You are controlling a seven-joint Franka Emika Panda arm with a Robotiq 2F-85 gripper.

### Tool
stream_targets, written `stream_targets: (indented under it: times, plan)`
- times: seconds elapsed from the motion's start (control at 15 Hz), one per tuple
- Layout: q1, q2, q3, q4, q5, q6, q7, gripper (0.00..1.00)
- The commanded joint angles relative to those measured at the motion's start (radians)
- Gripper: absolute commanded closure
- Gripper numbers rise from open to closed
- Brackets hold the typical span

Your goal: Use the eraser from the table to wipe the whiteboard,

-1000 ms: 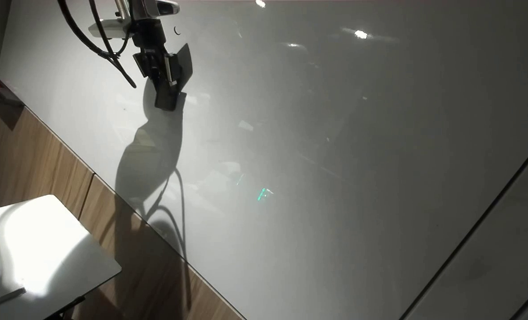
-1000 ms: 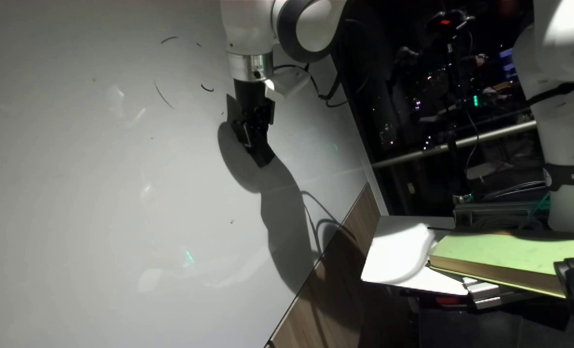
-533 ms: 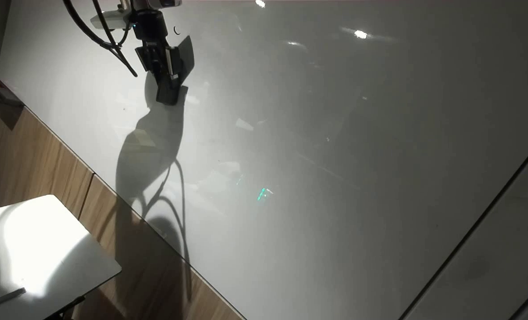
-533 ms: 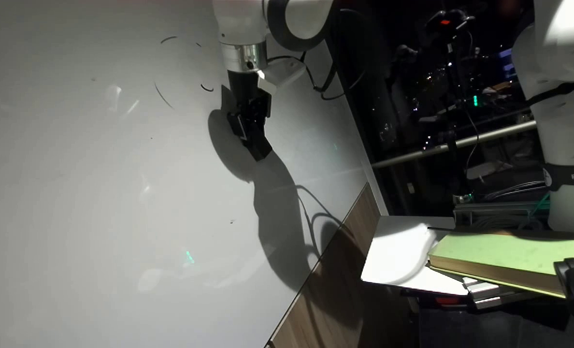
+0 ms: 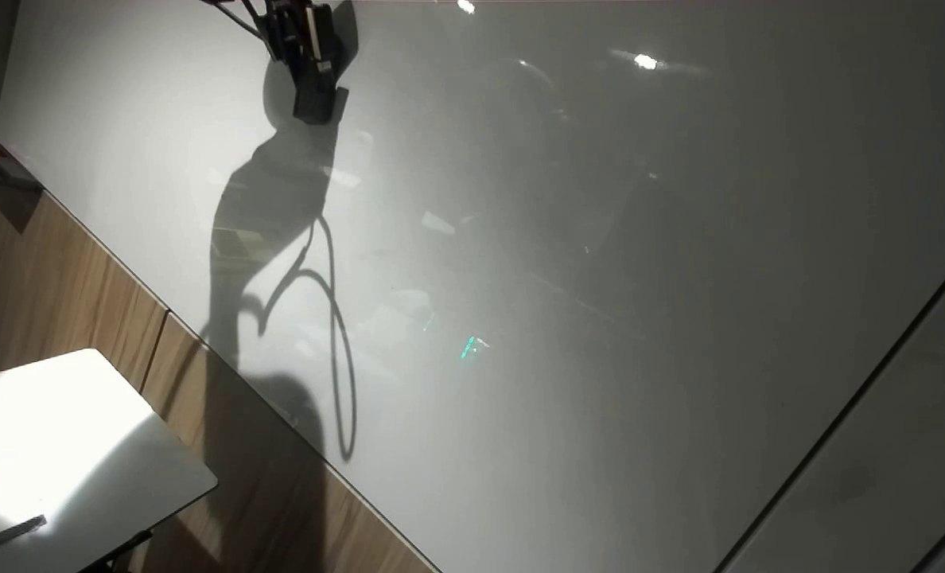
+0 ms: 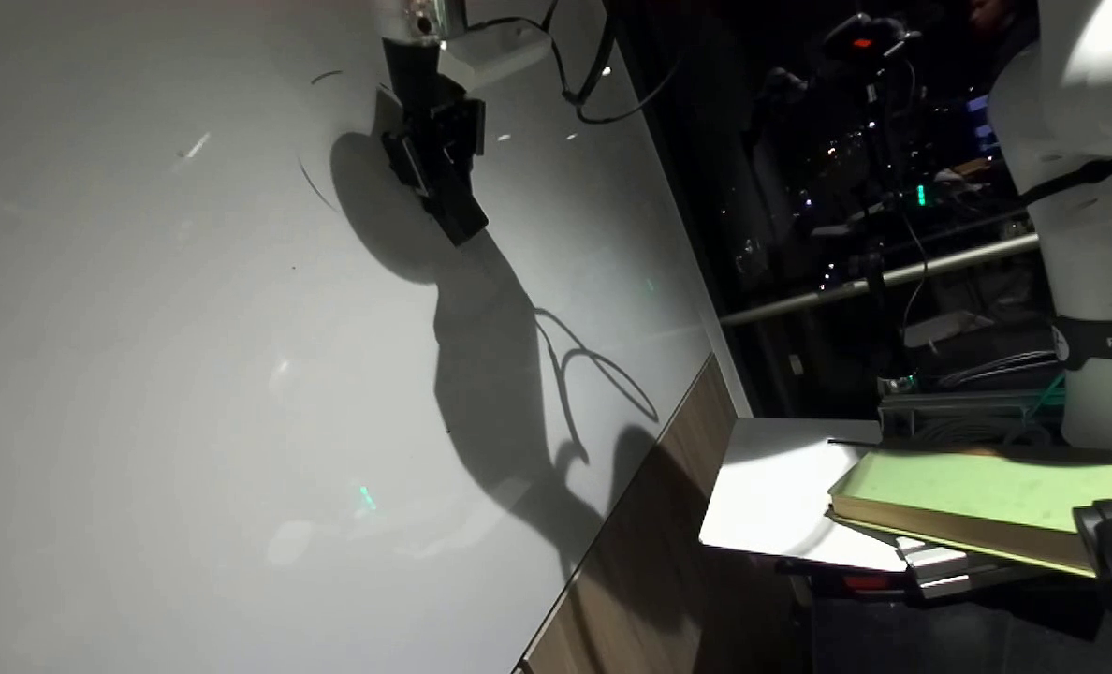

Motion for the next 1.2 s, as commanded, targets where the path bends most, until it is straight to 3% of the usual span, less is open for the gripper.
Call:
stream_targets:
  times: [0.0, 0.33, 0.67, 0.73, 1.13]
  plan:
    - [-0.013, 0.110, -0.009, 0.196, -0.040, 0.035, -0.006, 0.69]
    - [0.000, 0.122, -0.011, 0.236, -0.037, 0.006, -0.002, 0.69]
    - [0.021, 0.120, 0.006, 0.201, -0.024, 0.026, 0.034, 0.69]
    - [0.046, 0.096, 0.041, 0.244, -0.008, -0.055, 0.044, 0.69]
    - [0.111, 0.181, 0.132, 0.385, -0.052, -0.064, 0.115, 0.69]
